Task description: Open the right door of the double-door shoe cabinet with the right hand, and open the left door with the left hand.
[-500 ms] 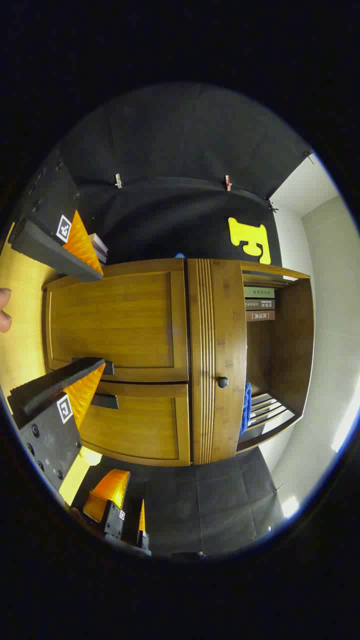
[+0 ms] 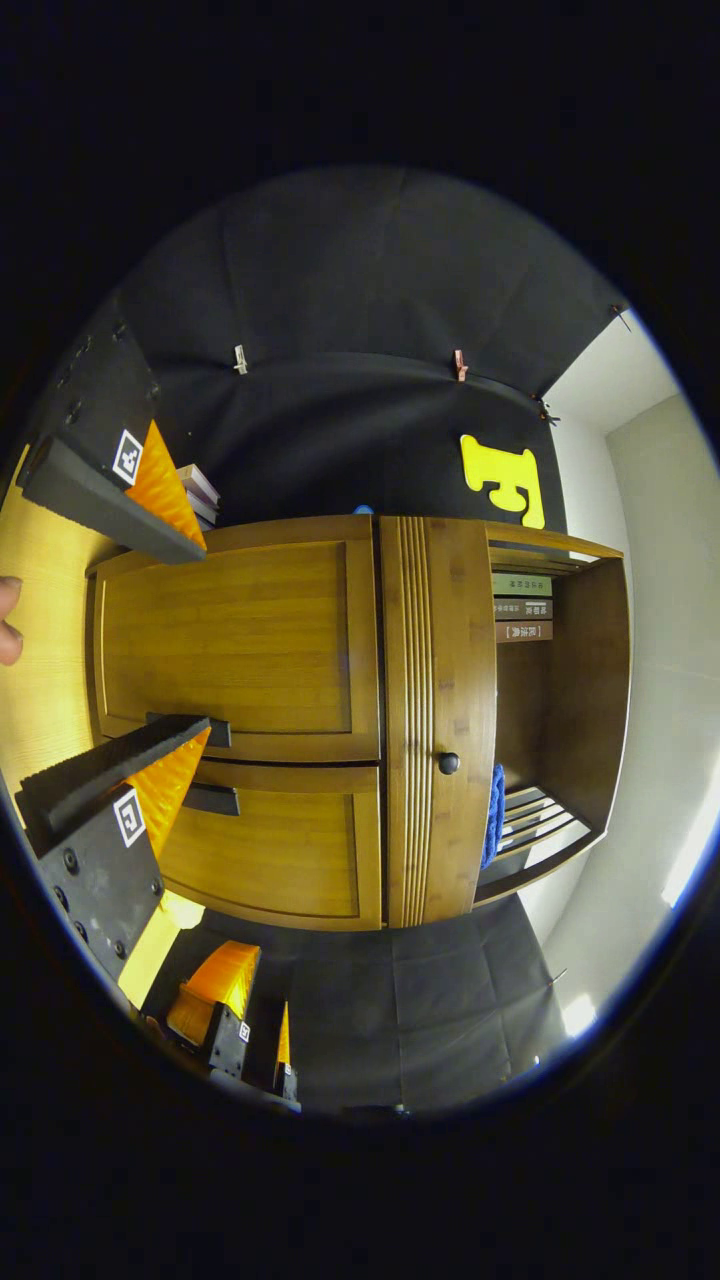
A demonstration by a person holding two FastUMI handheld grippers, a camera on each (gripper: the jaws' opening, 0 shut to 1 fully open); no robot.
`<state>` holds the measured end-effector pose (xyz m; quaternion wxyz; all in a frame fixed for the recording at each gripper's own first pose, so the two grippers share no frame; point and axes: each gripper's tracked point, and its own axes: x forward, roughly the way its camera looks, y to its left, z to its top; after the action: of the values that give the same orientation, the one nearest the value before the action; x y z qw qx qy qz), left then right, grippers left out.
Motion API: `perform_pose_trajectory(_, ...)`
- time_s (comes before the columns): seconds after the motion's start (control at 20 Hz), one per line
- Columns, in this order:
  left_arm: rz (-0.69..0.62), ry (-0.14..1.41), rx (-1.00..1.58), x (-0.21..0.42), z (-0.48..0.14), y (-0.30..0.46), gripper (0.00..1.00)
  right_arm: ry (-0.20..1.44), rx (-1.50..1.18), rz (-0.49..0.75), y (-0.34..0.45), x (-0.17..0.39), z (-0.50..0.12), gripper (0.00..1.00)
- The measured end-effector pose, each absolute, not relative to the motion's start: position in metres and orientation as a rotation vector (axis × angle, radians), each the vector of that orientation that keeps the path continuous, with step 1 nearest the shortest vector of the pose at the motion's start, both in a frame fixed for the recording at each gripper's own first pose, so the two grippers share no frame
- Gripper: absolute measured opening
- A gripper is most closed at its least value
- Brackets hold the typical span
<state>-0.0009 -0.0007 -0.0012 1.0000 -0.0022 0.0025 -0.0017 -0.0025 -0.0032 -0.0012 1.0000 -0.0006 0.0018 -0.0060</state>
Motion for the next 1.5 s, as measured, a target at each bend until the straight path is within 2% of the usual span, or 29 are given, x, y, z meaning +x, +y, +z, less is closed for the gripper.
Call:
perform_pose_trajectory(0.05, -0.004, 0.003, -0.003, -0.001, -0.002, -0.001, 0.92, 0.003, -0.002, -0.013, -0.003, -0.002, 0.0, 0.98)
perform_pose_trajectory(0.4, -0.008, 0.004, 0.083, 0.003, -0.009, -0.002, 0.96, -0.045, 0.037, -0.015, -0.004, 0.002, 0.01, 0.98)
perform_pose_trajectory(0.45, -0.016, 0.009, 0.102, 0.005, -0.014, -0.004, 0.94, -0.056, 0.028, -0.015, -0.005, 0.002, 0.013, 0.95)
perform_pose_trajectory(0.5, -0.02, 0.013, 0.123, 0.005, -0.017, -0.008, 0.92, -0.067, 0.011, -0.013, -0.005, 0.003, 0.015, 0.97)
perform_pose_trajectory(0.65, -0.027, 0.012, 0.114, 0.002, -0.025, -0.019, 0.96, -0.09, -0.034, -0.001, -0.005, 0.006, 0.021, 0.97)
perform_pose_trajectory(0.7, -0.027, 0.021, 0.092, 0.001, -0.028, -0.021, 0.99, -0.085, -0.028, 0.005, -0.004, 0.009, 0.02, 0.98)
perform_pose_trajectory(0.85, -0.022, 0.032, 0.053, -0.002, -0.032, -0.024, 0.99, -0.046, -0.011, 0.035, 0.008, 0.014, 0.008, 0.98)
perform_pose_trajectory(0.9, -0.018, 0.029, 0.054, -0.002, -0.031, -0.023, 0.96, -0.038, -0.019, 0.039, 0.009, 0.014, 0.006, 0.96)
perform_pose_trajectory(1.0, -0.014, 0.028, 0.054, -0.005, -0.032, -0.021, 0.96, -0.03, -0.022, 0.054, 0.016, 0.014, 0.004, 0.99)
perform_pose_trajectory(1.5, 0.023, 0.031, 0.029, -0.02, -0.033, 0.011, 0.96, 0.02, 0.036, 0.131, 0.052, 0.044, -0.024, 0.98)
